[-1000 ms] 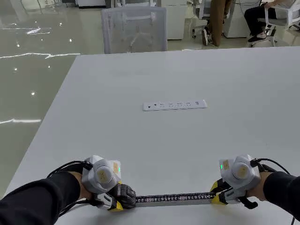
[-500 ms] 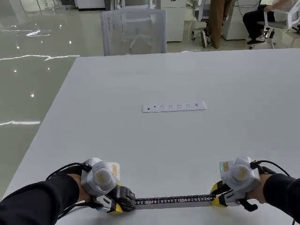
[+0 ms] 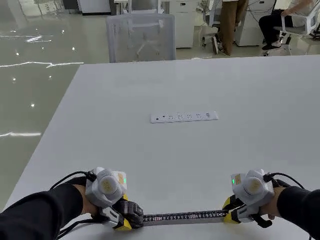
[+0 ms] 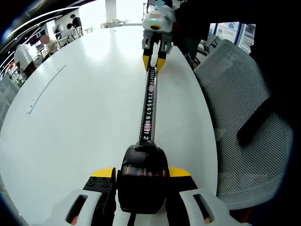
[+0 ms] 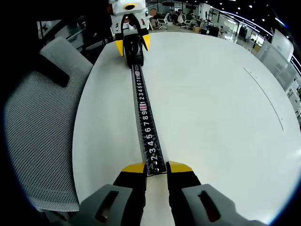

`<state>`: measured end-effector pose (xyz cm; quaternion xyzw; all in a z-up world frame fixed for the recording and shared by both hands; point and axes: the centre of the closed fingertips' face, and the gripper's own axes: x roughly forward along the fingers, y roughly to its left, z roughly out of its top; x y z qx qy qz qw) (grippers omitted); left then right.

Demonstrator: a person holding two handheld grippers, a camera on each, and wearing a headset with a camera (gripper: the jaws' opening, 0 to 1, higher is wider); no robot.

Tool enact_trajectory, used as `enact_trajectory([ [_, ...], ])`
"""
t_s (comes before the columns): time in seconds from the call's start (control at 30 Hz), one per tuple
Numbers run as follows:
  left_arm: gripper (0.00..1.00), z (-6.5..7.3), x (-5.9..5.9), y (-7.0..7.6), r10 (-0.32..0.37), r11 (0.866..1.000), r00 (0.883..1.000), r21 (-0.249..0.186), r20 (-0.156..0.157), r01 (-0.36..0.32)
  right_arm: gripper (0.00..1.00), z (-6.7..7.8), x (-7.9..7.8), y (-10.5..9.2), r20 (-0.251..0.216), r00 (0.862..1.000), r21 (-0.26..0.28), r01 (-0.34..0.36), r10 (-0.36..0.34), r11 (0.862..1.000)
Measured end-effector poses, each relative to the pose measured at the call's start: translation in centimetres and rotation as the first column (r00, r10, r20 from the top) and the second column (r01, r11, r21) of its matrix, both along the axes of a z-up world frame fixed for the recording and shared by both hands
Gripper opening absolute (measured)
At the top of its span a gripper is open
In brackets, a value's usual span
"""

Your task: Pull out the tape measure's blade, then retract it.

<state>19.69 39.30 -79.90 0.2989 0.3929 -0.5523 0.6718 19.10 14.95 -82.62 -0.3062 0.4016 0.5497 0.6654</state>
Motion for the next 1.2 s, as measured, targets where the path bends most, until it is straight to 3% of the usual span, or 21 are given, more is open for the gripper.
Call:
enact_trajectory([
  [0.1,0.37,0.1,0.1,0.1,0.033,0.999,0.999,-0.014,-0.008,-0.034,0.13,0.0,0.1,0.0,-0.028,1.0,-0.013,0.009,-0.01,1.0],
  [0.2,0.4,0.3,0.5,0.6,0.091,0.996,0.996,-0.016,0.004,-0.091,0.14,-0.1,0.1,0.0,-0.03,0.999,-0.026,0.013,-0.014,1.0],
  [0.27,0.44,0.6,0.8,1.0,0.147,0.989,0.989,-0.023,0.007,-0.147,0.14,-0.1,0.0,0.0,-0.02,1.0,-0.03,0.015,-0.015,0.999],
  [0.33,0.51,1.2,1.6,1.6,0.229,0.972,0.973,-0.057,0.021,-0.227,0.14,-0.1,0.0,-0.1,-0.003,1.0,-0.027,0.03,-0.03,0.999],
  [0.4,0.57,1.9,1.8,1.9,0.298,0.949,0.955,-0.111,0.007,-0.295,0.15,0.0,0.0,0.1,-0.014,0.995,0.003,0.102,-0.102,0.995],
  [0.43,0.59,2.4,1.6,2.0,0.342,0.927,0.939,-0.155,-0.03,-0.343,0.16,0.1,0.0,0.1,-0.028,0.989,0.022,0.144,-0.144,0.989],
  [0.53,0.71,2.9,1.7,2.8,0.428,0.875,0.902,-0.227,-0.054,-0.429,0.25,0.4,0.4,-0.4,0.019,0.984,0.049,0.175,-0.176,0.983],
  [0.6,0.83,2.6,1.5,3.7,0.481,0.844,0.874,-0.237,-0.062,-0.481,0.28,0.7,0.7,-0.9,0.04,0.972,0.072,0.228,-0.232,0.971],
  [0.7,0.94,2.6,1.7,4.9,0.534,0.806,0.844,-0.274,-0.044,-0.524,0.38,1.4,0.9,-1.2,0.035,0.948,0.126,0.31,-0.317,0.942],
  [0.73,0.98,2.7,1.8,5.2,0.555,0.791,0.831,-0.284,-0.039,-0.541,0.41,1.5,0.9,-1.3,0.034,0.944,0.139,0.321,-0.329,0.937],
  [0.77,1.0,2.8,1.5,5.7,0.563,0.784,0.825,-0.292,-0.039,-0.549,0.42,1.8,0.5,-1.7,0.04,0.941,0.14,0.327,-0.336,0.935],
  [0.8,1.0,2.7,1.1,5.9,0.577,0.772,0.815,-0.291,-0.053,-0.565,0.41,2.0,0.3,-2.0,0.048,0.94,0.141,0.329,-0.338,0.934],
  [0.83,1.0,2.7,1.0,6.0,0.58,0.767,0.812,-0.296,-0.06,-0.57,0.4,2.2,0.2,-2.2,0.063,0.937,0.15,0.333,-0.345,0.931],
  [0.87,1.0,2.5,0.9,6.5,0.6,0.751,0.797,-0.3,-0.062,-0.589,0.41,2.5,0.0,-2.5,0.077,0.93,0.17,0.343,-0.359,0.924],
  [0.9,1.0,2.4,0.8,6.8,0.607,0.745,0.793,-0.307,-0.056,-0.592,0.43,2.7,-0.2,-2.7,0.075,0.924,0.179,0.358,-0.375,0.916],
  [0.97,1.0,2.7,0.3,7.2,0.633,0.716,0.771,-0.328,-0.067,-0.616,0.49,3.2,-0.6,-3.6,0.091,0.9,0.195,0.404,-0.427,0.894],
  [1.03,1.0,2.8,0.1,7.6,0.645,0.696,0.761,-0.357,-0.07,-0.623,0.58,3.6,-1.2,-4.4,0.1,0.888,0.2,0.423,-0.448,0.884],
  [1.1,1.0,3.2,-0.1,8.1,0.659,0.681,0.751,-0.39,-0.042,-0.619,0.6,4.0,-1.9,-5.3,0.115,0.878,0.215,0.436,-0.466,0.874],
  [1.17,1.0,3.2,-0.2,8.9,0.689,0.656,0.724,-0.402,-0.026,-0.639,0.66,4.6,-2.6,-6.1,0.137,0.869,0.223,0.441,-0.476,0.87],
  [1.2,1.0,2.8,-0.2,9.8,0.717,0.646,0.697,-0.378,0.001,-0.663,0.71,5.3,-2.7,-6.3,0.152,0.856,0.262,0.447,-0.494,0.855],
])
